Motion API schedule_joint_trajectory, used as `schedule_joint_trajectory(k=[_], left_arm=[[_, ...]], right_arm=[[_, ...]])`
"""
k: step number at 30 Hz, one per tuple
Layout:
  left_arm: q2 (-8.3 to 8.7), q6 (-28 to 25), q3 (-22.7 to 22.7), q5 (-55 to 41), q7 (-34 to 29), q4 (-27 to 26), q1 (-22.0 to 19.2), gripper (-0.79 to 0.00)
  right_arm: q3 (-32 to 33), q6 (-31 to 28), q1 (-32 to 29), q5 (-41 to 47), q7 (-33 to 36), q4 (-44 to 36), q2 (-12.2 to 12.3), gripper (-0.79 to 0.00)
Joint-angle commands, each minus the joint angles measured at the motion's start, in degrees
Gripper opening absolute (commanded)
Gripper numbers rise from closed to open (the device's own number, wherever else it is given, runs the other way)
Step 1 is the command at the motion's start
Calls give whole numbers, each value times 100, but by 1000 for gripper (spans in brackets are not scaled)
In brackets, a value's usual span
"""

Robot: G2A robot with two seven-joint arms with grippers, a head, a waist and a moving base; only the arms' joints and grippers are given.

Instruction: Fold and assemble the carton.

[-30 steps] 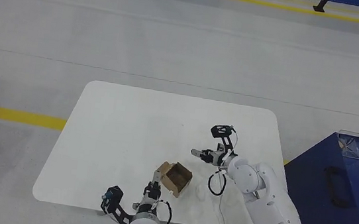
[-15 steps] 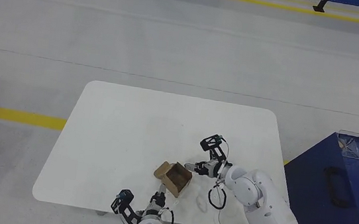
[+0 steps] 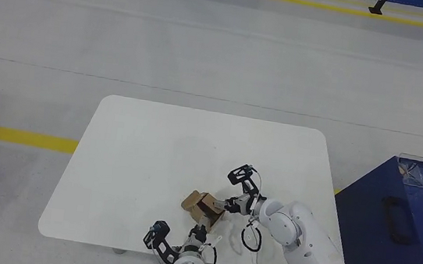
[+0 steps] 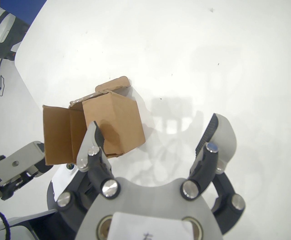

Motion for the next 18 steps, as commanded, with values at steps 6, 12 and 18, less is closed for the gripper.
schedule_joint_trajectory(k=[6, 12, 18], left_arm=[[-106, 0, 87, -106, -117, 422, -220, 0], [-211, 0, 83, -330, 7, 771, -389, 0], [-321, 0, 88, -707, 312, 926, -475, 0]], right_arm=[[-29, 24, 63, -28, 16, 67, -11, 0], [-4, 1, 45, -136, 28, 8, 2, 0], [17, 10, 16, -181, 30, -53, 10, 0]])
